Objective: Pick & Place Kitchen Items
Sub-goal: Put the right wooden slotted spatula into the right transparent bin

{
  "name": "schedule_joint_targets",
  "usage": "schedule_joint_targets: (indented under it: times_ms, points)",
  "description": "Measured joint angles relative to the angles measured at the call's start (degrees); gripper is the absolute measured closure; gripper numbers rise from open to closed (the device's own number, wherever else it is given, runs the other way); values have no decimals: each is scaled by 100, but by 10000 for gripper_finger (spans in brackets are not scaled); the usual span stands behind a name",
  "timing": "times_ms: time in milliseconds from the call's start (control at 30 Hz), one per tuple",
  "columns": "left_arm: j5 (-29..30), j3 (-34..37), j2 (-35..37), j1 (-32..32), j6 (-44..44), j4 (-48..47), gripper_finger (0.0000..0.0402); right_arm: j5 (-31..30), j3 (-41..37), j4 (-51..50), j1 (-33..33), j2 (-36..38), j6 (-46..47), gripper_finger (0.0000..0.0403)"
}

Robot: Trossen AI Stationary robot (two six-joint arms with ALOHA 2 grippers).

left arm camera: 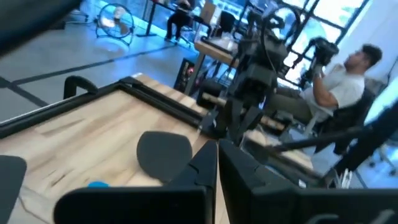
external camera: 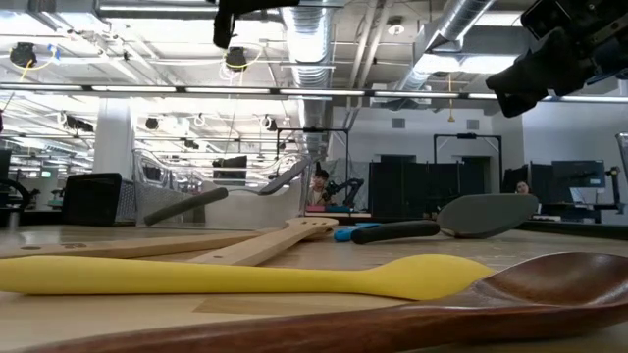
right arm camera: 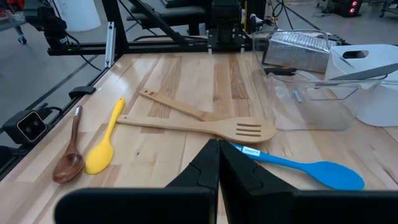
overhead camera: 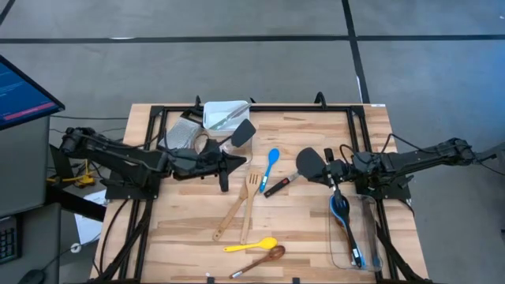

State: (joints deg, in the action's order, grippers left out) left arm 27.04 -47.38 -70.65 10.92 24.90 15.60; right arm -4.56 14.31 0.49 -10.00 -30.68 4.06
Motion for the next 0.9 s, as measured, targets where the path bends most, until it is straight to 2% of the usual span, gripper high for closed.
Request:
schedule_joint_targets:
  times_ms: [100,233,500,667,900]
  points:
    - [166,-206,-185,35,197,-14,400,0,0,0,0,0,149,403]
    - [68,-687,-772,81,213,-23,400,1,0,-2,0,-4,436,403]
    - [-1100,-2208,-2204,156,61,-23,400,2,0,-4,0,-7,442,403]
    - [-1077,-2843,-2752,457,-21,-31,400,2,0,-21,-11,-5,456,403]
    - [-426,-3505,-3374,1034,130,-51,400,2,0,-49,-11,-6,456,403]
